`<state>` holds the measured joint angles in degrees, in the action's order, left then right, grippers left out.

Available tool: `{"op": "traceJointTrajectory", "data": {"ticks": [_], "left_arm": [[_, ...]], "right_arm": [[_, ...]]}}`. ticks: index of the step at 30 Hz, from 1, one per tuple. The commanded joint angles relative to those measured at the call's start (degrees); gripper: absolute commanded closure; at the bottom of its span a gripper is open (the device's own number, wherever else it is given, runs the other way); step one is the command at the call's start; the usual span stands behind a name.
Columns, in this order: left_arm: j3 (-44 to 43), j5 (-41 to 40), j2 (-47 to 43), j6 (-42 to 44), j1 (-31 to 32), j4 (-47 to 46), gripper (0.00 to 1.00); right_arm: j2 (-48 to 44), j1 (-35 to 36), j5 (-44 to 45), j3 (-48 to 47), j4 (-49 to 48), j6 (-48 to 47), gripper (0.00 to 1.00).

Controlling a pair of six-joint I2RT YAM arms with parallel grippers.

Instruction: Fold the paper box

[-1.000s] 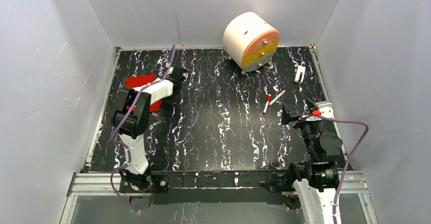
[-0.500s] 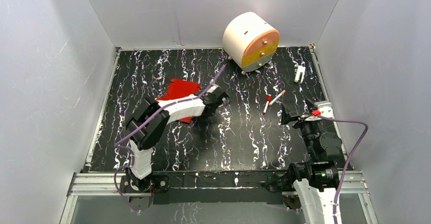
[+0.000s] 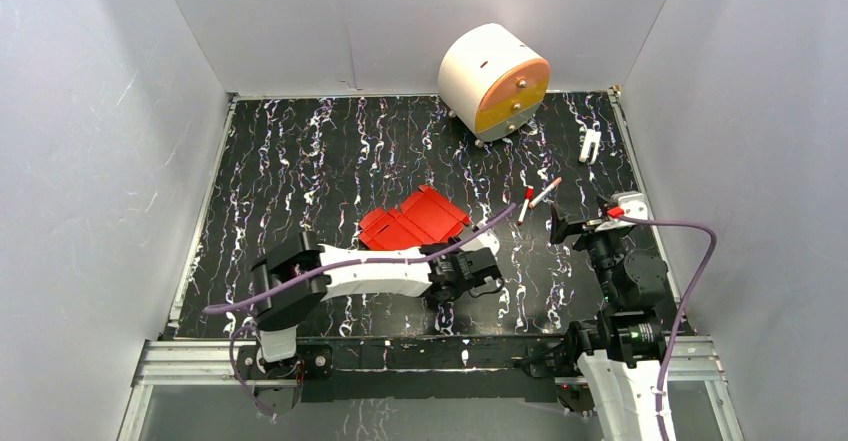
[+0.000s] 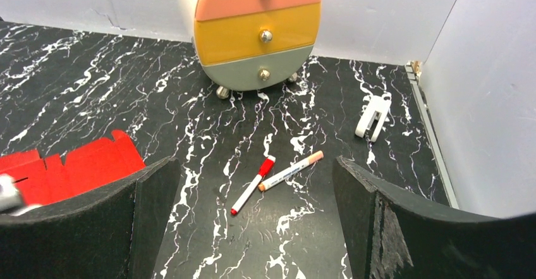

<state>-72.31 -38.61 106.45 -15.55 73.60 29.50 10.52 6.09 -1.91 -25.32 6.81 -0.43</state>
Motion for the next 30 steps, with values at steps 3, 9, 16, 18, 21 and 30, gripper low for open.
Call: {"op": "traceJointTrajectory", "data": {"ticks": [3,9,16,18,21,30], "left_arm": [[3.5,0.6,-12.1,-5.1,-0.9,2.2,0.61],[8.7,3.2,-19.6,-9.7,-1.3,0.3,0.47],[16.4,13.9,-26.6,-15.1,-13.7,-4.4,0.43],[18.8,16.8,-28.1,-15.8,-17.4,-6.8,0.43],[22.4,19.7,-28.8,-16.0,-22.2,-10.8,0.41],[27.3,29.9,-27.0,-18.5,-32.3,-17.1,0.43]], "right_arm": [[3.5,0.2,-0.8,-3.6,-0.8,0.0,0.01],[10.9,0.2,-4.6,-7.8,1.3,4.0,0.01],[31.5,0.2,-11.7,-14.2,5.3,6.1,0.02],[37.0,0.2,-15.3,-14.9,3.7,7.0,0.04],[45.8,0.3,-21.1,-16.3,1.3,8.6,0.05],[69.7,6.3,-30.6,-22.8,-9.5,9.4,0.10]]}}
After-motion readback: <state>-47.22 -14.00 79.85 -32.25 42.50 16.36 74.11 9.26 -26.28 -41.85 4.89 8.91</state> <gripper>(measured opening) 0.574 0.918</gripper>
